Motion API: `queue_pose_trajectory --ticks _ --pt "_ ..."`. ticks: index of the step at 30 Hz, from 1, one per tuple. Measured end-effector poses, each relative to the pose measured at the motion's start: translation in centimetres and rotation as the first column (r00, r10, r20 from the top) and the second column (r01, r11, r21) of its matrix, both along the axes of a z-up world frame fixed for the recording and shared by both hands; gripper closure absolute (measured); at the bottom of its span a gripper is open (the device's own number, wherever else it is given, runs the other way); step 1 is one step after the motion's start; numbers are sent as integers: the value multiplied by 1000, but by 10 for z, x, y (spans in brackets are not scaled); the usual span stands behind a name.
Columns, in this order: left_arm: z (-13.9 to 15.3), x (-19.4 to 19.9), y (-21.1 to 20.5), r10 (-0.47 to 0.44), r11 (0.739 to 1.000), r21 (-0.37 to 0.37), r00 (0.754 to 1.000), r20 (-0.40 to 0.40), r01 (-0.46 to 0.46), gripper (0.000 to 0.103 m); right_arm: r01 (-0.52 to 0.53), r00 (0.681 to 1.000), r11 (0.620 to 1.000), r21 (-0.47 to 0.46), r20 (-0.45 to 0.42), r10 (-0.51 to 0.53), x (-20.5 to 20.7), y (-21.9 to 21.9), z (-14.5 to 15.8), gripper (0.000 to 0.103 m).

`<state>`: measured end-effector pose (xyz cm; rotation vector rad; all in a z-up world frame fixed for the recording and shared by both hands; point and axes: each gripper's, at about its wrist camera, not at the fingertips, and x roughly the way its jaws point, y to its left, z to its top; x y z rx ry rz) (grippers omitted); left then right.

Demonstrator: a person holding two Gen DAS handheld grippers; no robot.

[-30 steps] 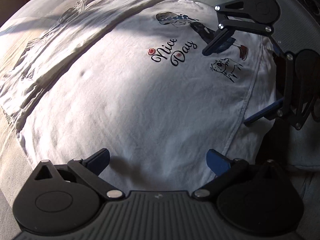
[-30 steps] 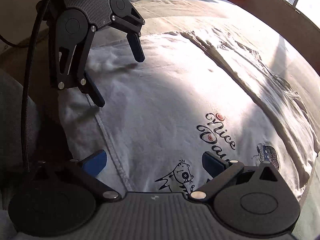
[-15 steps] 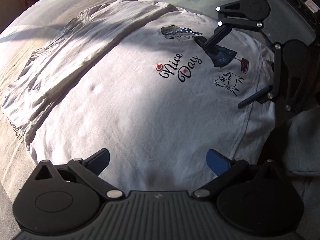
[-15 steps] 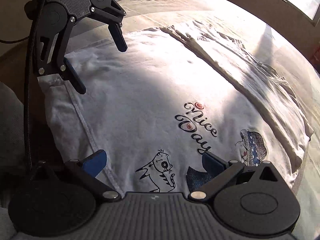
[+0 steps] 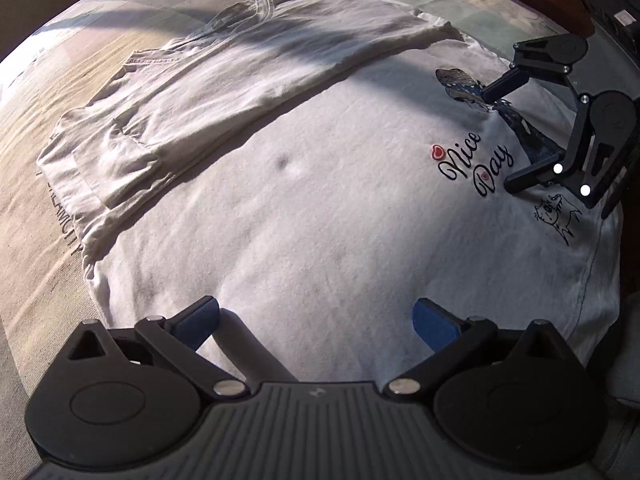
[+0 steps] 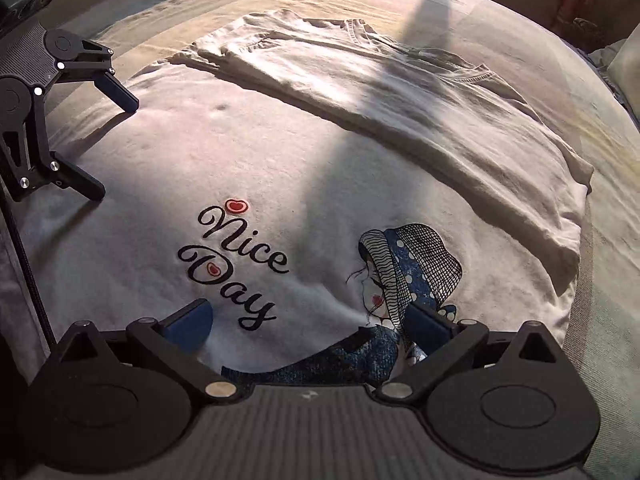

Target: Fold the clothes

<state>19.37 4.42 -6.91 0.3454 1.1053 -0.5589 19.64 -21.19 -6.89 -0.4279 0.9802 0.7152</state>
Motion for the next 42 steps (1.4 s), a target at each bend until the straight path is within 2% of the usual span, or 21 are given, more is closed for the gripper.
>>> queue_pose_trajectory --ticks 4,9,11,14,16,18,20,22,24,32,37,40,42 --pt "1 -7 2 80 997 -5 996 -28 -80 1 18 1000 1000 5 5 -18 0 1 -1 0" --pt "3 0 -2 130 992 12 990 -53 -129 1 4 1000 1000 8 4 -4 2 0 -1 0" --pt "11 3 -6 173 985 6 985 0 -173 1 -7 1000 1000 8 3 7 2 0 -1 0" --pt "21 1 -24 156 987 15 979 128 -159 1 -28 999 1000 -10 -21 28 6 3 2 0" --pt "17 5 -36 173 985 -2 978 115 -174 1 -28 999 1000 1 -37 28 11 2 6 0" --pt "8 10 -45 215 976 -24 974 66 -214 1 -2 999 1000 29 -33 3 17 -3 11 0" --pt "-1 12 -51 262 965 -33 965 26 -261 1 5 999 1000 0 -41 -5 24 -7 7 0" --pt "-6 9 -54 296 955 -42 954 39 -294 1 -21 999 1000 -11 -31 21 26 -13 2 0" --pt "-6 7 -56 295 955 -45 954 54 -293 1 -44 999 999 15 -3 44 22 -18 0 0" --pt "-4 5 -49 179 982 -68 982 55 -175 1 42 996 996 76 78 -48 7 -23 -5 0" --pt "-4 -8 -40 145 986 -93 986 84 -137 1 84 988 990 117 122 -98 -3 -29 -8 0" --pt "-4 -24 -27 137 988 -88 987 83 -129 1 149 979 982 112 120 -162 -11 -31 -7 0" --pt "-4 -40 -20 134 990 -54 988 71 -130 1 197 973 975 101 102 -207 -19 -37 -5 0"
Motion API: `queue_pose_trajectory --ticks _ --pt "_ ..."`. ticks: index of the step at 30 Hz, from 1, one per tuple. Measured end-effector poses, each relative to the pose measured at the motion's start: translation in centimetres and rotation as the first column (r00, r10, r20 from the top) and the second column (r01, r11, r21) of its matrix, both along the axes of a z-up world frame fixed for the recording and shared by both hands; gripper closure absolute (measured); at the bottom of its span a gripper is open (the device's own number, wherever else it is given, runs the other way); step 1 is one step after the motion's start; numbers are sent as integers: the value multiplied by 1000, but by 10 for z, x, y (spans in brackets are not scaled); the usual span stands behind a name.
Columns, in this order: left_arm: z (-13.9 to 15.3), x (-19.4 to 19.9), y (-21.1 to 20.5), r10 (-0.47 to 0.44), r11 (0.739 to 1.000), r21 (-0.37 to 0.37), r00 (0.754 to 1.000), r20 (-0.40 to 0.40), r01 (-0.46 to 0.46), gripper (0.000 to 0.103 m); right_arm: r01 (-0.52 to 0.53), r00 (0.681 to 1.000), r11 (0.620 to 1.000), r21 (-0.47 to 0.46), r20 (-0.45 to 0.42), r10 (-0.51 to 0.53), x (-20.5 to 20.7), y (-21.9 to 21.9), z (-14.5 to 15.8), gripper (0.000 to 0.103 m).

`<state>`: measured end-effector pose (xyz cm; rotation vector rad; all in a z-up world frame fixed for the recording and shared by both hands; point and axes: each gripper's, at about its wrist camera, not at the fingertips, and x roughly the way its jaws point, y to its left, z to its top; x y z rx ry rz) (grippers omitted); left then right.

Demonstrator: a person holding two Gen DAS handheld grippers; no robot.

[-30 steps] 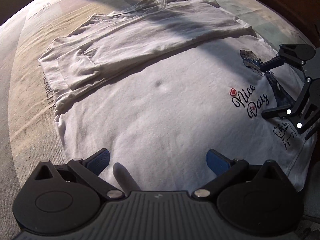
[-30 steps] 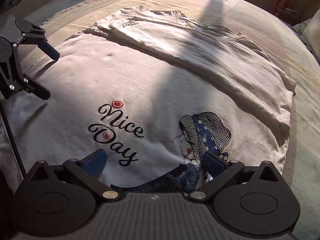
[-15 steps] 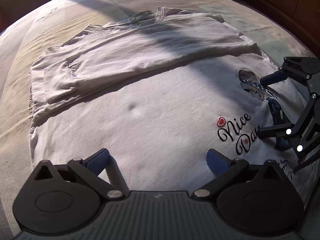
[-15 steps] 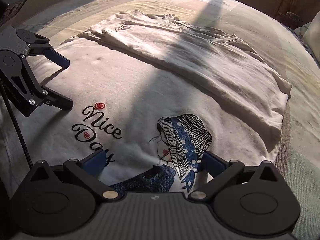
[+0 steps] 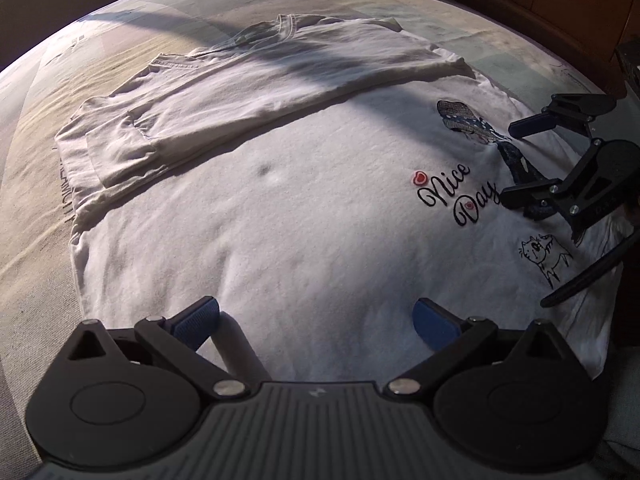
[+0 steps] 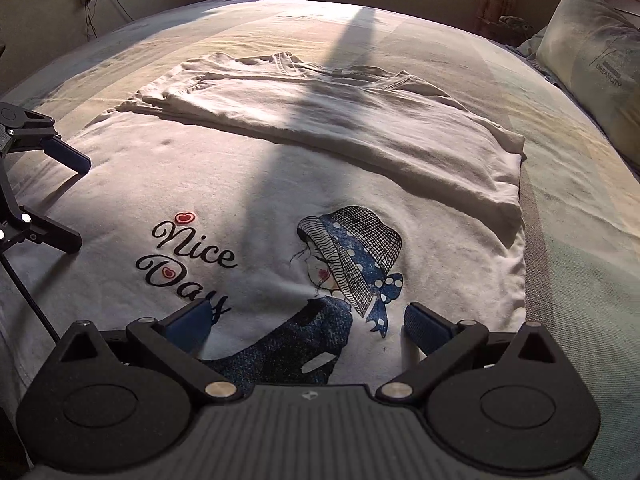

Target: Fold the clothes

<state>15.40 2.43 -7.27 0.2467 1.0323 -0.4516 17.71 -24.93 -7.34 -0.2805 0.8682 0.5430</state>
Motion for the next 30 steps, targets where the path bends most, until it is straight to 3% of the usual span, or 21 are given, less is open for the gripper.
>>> queue_pose_trajectory --ticks 4,7,12,14,17,19,23,30 --pt "4 -23 14 30 998 55 997 -72 -26 1 50 996 998 -41 -78 -53 -17 -16 5 0" --pt "11 -23 15 91 995 36 993 -72 -89 1 40 991 997 -71 -127 -49 -16 -16 11 0" --pt "5 -7 2 182 983 -19 983 -34 -183 1 -13 994 999 34 -105 17 6 8 18 0" --pt "-2 -7 -2 219 976 -14 976 -20 -219 1 -46 993 999 12 -112 47 10 19 8 0" --pt "-1 -5 -3 252 967 -19 967 -28 -253 1 -104 994 994 -29 -20 104 -2 24 -3 0" --pt "1 1 0 253 967 -23 965 -62 -255 1 -76 997 997 7 -25 76 -2 19 -4 0" --pt "2 12 -3 254 967 3 960 -117 -255 1 -59 997 998 -17 -47 58 3 25 -2 0" --pt "0 11 -6 241 971 22 965 -104 -240 1 -17 998 1000 -26 -64 15 4 29 -2 0"
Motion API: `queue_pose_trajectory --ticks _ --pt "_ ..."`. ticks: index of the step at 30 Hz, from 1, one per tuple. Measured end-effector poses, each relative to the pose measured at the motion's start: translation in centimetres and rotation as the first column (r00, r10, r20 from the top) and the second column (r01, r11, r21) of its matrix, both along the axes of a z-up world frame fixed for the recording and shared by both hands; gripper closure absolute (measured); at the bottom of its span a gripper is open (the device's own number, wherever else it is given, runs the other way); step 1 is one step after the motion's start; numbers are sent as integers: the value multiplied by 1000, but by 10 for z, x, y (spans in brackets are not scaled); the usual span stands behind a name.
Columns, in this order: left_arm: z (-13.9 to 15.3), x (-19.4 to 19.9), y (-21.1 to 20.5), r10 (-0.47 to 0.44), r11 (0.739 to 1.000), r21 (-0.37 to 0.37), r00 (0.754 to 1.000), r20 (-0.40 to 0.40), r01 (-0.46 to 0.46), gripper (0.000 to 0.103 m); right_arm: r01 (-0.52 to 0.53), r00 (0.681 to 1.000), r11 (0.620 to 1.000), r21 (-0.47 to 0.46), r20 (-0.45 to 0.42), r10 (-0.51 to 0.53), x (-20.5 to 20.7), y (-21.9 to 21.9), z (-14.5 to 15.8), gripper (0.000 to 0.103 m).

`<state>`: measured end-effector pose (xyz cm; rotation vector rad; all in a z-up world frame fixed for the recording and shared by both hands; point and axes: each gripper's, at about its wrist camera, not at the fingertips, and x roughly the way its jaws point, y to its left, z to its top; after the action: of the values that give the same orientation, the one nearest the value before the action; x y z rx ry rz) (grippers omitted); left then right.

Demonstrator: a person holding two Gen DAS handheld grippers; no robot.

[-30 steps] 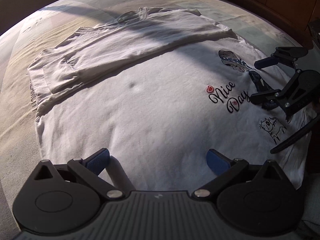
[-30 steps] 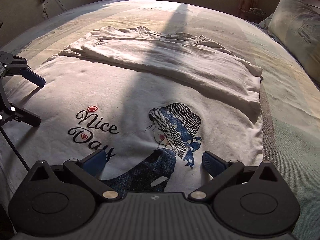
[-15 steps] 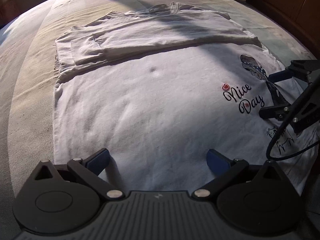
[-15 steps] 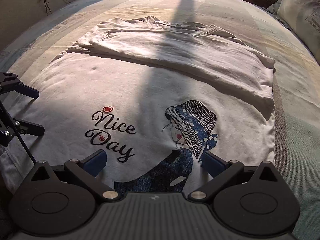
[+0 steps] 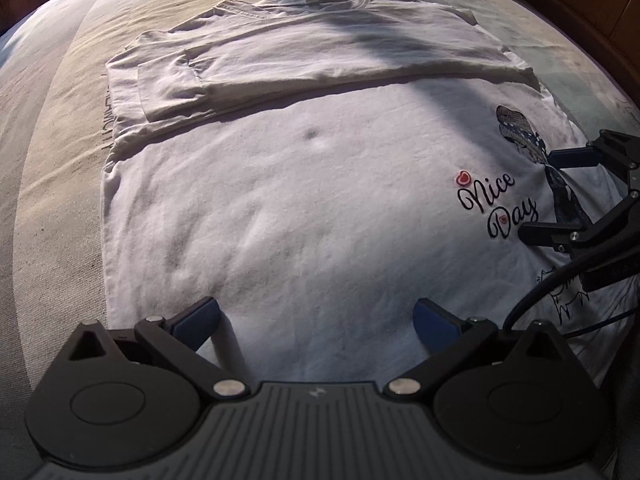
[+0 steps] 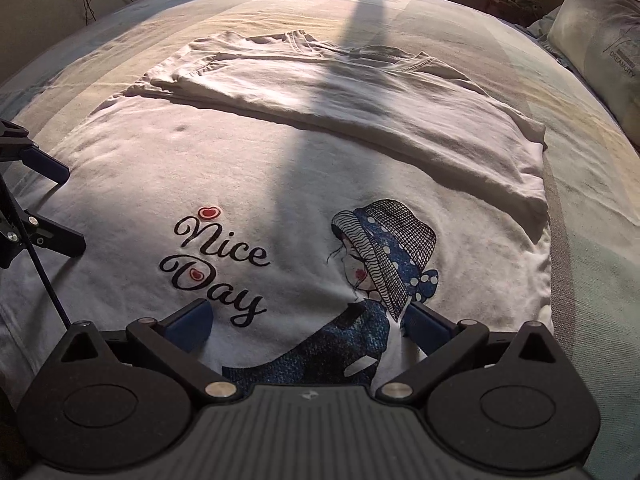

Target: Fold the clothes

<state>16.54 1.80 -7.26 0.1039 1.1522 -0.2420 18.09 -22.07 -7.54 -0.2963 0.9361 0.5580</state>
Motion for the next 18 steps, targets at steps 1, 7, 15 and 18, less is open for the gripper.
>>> queue_pose_trajectory --ticks 1,7,15,18 --pt "0 -1 1 -2 1000 -3 1000 4 2 1 12 1000 1000 5 3 -12 -1 0 0 0" --pt "0 -10 7 -6 999 -41 998 62 8 1 67 996 996 56 55 -70 -10 -4 -4 0" --pt "-7 -48 3 117 993 -50 967 226 -108 1 120 972 984 130 185 -142 -64 -25 -11 0" --pt "-7 -62 -1 150 989 -26 958 243 -148 1 208 955 964 164 178 -236 -90 -37 -10 0"
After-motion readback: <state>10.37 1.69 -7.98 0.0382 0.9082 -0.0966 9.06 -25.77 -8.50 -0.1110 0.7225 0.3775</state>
